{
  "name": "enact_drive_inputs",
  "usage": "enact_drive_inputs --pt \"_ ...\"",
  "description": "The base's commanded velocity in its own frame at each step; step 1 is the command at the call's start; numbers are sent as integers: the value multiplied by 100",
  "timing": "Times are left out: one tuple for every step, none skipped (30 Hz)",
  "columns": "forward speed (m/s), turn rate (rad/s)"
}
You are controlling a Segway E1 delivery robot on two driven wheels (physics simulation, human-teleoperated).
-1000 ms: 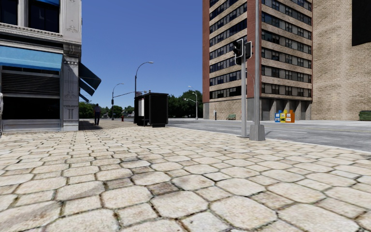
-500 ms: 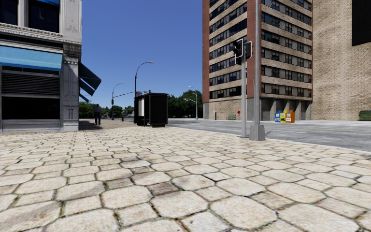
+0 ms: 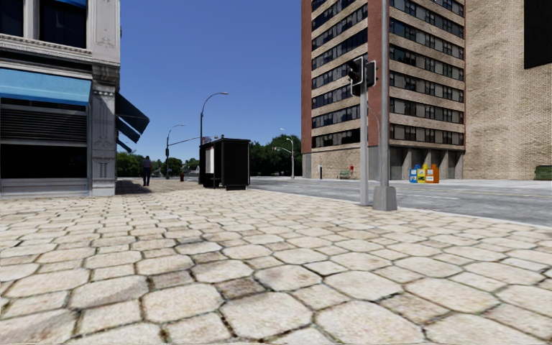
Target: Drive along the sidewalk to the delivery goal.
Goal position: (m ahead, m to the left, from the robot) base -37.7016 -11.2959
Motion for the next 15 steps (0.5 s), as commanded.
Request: enact_drive_inputs --pt "91 0" --pt "92 0" --pt "92 0" --pt "92 0" --pt "92 0" --pt "92 0" --pt "92 0" --pt "92 0" --pt "92 0" --pt "92 0" --pt "92 0" --pt "92 0" --pt "92 0" --pt "92 0" --pt "92 0"
